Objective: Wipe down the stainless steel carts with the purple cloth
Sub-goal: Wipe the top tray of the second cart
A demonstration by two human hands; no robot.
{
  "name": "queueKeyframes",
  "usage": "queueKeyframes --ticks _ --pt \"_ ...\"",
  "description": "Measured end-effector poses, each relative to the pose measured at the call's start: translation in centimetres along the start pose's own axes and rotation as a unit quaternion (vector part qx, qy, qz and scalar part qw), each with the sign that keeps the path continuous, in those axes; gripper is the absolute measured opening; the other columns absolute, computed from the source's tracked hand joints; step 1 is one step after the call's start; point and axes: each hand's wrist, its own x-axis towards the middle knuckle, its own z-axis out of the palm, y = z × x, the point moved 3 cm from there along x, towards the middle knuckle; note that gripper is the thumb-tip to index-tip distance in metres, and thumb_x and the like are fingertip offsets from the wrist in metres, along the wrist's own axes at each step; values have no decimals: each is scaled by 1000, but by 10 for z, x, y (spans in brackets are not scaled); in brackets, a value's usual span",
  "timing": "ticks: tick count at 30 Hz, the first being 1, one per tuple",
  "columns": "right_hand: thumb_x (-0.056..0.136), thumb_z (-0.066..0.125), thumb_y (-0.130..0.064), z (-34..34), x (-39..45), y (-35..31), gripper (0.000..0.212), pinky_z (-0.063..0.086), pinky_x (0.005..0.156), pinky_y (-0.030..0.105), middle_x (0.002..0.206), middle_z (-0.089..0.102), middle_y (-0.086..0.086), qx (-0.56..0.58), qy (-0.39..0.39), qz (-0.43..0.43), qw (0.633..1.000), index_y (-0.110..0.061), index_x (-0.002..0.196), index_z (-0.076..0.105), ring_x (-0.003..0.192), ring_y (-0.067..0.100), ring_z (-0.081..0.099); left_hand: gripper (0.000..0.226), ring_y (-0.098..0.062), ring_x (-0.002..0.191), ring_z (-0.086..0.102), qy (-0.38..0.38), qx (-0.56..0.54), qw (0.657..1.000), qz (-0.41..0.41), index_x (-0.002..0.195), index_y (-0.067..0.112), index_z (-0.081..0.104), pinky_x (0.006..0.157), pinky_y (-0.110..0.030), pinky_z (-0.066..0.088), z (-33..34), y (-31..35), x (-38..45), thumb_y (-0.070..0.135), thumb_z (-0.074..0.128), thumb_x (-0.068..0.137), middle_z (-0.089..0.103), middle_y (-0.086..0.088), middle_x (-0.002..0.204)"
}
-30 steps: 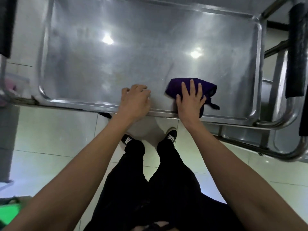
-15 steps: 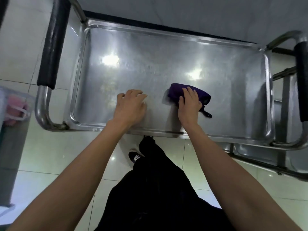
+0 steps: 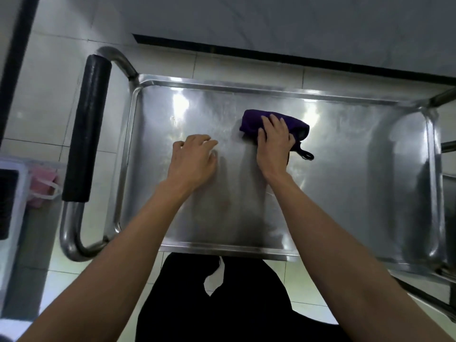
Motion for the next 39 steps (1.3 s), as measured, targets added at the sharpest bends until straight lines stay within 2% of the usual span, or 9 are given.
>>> queueKeyframes --ticks 7,10,13,17,21,26,31,36,39 --pt "105 43 -34 5 32 -16 42 17 122 47 158 37 10 44 35 -19 998 -14 140 56 150 25 23 45 -24 141 40 -5 -4 1000 -15 143 21 54 112 -53 31 -7 -28 30 25 48 99 49 -3 151" --pt "103 41 -42 7 19 -2 49 3 125 49 165 21 9 -41 41 -1 998 -23 147 47 154 28 7 47 -25 144 36 -5 -7 1000 -24 144 21 52 111 -54 31 -7 -40 35 25 50 97 46 -4 153" --pt "105 34 -44 15 15 2 52 5 124 54 167 10 9 -38 -4 20 999 -26 154 35 154 31 -3 47 -26 145 33 -4 -7 999 -43 145 21 51 111 -56 31 -9 -56 35 26 50 98 43 -5 155" --pt "107 30 -40 24 24 -13 52 4 124 54 167 11 8 -65 -9 15 998 -24 156 31 154 35 -4 48 -29 146 31 -11 -24 996 -81 147 20 49 114 -57 32 -13 -81 33 26 49 99 41 -7 157" --pt "107 29 -39 33 34 -31 52 1 123 56 167 9 8 -80 -22 6 997 -24 156 30 153 35 -6 47 -28 147 29 -1 -21 996 -90 146 18 49 115 -57 26 -18 -98 28 24 50 100 40 -7 157" --pt "107 27 -40 51 39 -64 53 -10 121 58 167 5 12 -137 -21 -17 990 -24 157 28 153 36 -10 41 -30 149 20 15 1 990 -141 138 20 53 118 -62 11 -24 -120 17 27 48 98 37 -7 156" --pt "107 26 -38 73 37 -102 53 -6 122 56 166 7 16 -143 -30 -61 987 -21 157 29 153 36 -7 37 -32 150 12 4 -15 986 -164 132 20 55 119 -60 17 -20 -138 1 27 49 95 30 -8 156" --pt "107 29 -38 104 32 -147 52 3 124 52 166 6 16 -102 -61 -93 989 -23 157 28 153 35 -4 47 -33 151 10 -8 -21 990 -141 144 25 48 116 -58 25 -12 -150 -9 31 50 97 26 -11 160" --pt "107 30 -40 121 28 -177 53 4 124 54 166 6 17 -111 -81 -134 981 -24 157 27 153 36 -4 50 -31 153 9 6 -37 990 -138 146 25 45 118 -55 23 -10 -156 -12 33 51 97 26 -11 162"
